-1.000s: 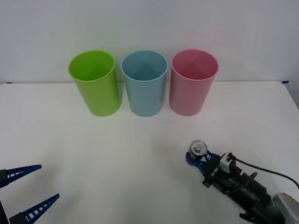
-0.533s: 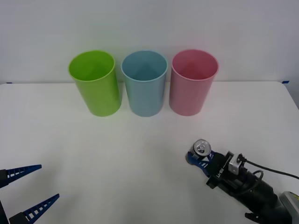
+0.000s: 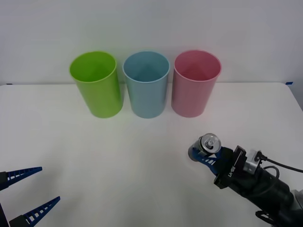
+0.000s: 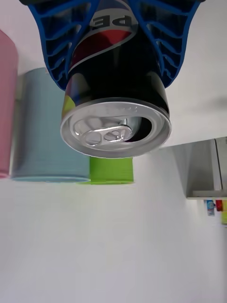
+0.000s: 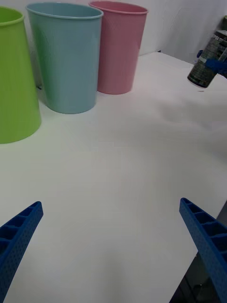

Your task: Put cans in the blue bin and PET bottles in the pink bin and trash in the green bin.

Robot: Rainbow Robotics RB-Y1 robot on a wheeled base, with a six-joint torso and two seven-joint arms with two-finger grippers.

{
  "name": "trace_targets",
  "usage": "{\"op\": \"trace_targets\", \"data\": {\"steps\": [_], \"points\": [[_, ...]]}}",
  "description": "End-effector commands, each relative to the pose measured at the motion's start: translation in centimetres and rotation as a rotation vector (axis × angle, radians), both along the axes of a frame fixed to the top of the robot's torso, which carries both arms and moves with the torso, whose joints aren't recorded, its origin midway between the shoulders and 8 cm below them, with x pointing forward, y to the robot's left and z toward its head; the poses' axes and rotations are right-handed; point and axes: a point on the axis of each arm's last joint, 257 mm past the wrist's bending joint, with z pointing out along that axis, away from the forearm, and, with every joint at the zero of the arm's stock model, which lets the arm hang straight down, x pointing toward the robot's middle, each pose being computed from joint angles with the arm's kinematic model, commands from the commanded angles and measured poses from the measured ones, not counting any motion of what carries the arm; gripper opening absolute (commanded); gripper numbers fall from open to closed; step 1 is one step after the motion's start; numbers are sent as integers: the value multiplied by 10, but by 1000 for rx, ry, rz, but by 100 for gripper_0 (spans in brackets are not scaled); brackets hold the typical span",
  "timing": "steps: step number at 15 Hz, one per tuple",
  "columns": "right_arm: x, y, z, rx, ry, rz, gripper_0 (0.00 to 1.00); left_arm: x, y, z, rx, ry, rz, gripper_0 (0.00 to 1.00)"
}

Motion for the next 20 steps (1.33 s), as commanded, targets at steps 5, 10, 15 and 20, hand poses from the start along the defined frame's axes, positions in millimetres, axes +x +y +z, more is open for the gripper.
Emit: {"op": "trace_targets", "data": {"steps": [5,10,15,20], "points": [[22,33,49,35,-54,85,0,0,0,0,0,0,0,100],[51,57,96,92,-45,121,0,0,0,0,0,0,0,100],[76,88,147,150,-23,103,0,0,0,0,0,0,0,100],[107,120,183,173,-16,47,0,0,0,0,0,0,0,100]]}}
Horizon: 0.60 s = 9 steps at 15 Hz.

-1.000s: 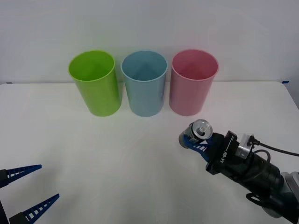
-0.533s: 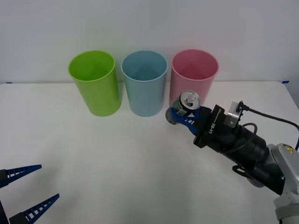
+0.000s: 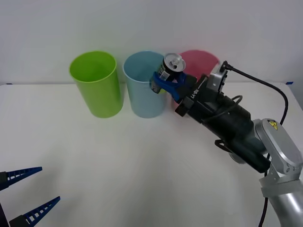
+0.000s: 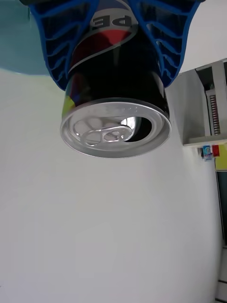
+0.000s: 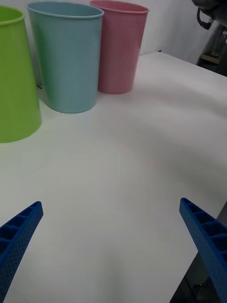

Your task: Put cans in the blue bin and PET bottles in the pink bin and trash in the green bin.

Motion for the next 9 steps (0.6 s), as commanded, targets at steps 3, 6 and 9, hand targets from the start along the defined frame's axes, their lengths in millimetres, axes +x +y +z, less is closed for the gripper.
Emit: {"op": "trace_targets", "data": {"steps": [3,6,9], "points": [[33,30,27,5,27,-78,0,0,0,0,0,0,0,100],[56,41,35,-32,53,-113,0,0,0,0,0,0,0,100],[79,47,36,-74,76,-138,0,0,0,0,0,0,0,100]]}}
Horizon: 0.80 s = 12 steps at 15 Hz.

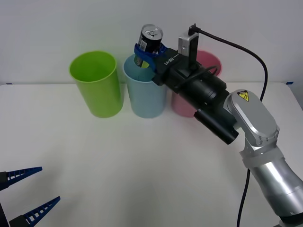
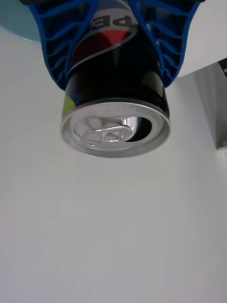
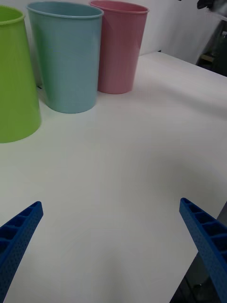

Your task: Put cans in the blue bin and PET bottles in the pink bin and trash in the green bin.

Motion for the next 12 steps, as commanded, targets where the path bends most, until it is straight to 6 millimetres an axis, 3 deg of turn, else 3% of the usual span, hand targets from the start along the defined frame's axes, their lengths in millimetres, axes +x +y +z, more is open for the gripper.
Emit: {"op": "trace_targets", "data": {"steps": [1,5,12], "points": [[20,5,-3,-44,26,-20,0,0,0,0,0,0,0,100],[48,14,-8,-113,52,-46,0,0,0,0,0,0,0,100],[93,22,-38,-246,106,-99,0,0,0,0,0,0,0,100]]}}
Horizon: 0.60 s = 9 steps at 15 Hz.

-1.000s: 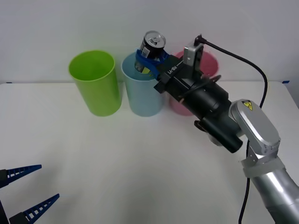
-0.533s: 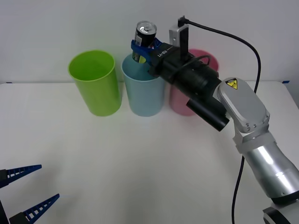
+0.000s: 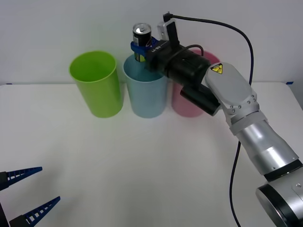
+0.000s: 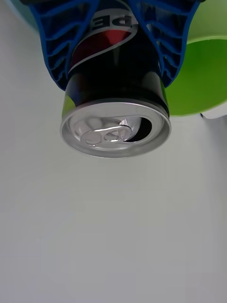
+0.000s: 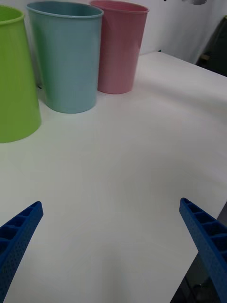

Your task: Put cans in the blue bin and PET bottles in the pink bin and trash in the green bin.

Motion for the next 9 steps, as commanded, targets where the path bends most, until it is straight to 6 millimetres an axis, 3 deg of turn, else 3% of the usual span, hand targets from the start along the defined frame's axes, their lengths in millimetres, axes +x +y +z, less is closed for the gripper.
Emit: {"op": "trace_targets", "data": {"steps": [1,9], "points": [[10,5,-12,-40,20,-6,0,0,0,0,0,0,0,100],[19,-6,-36,-99,40,-38,0,0,0,0,0,0,0,100]]}}
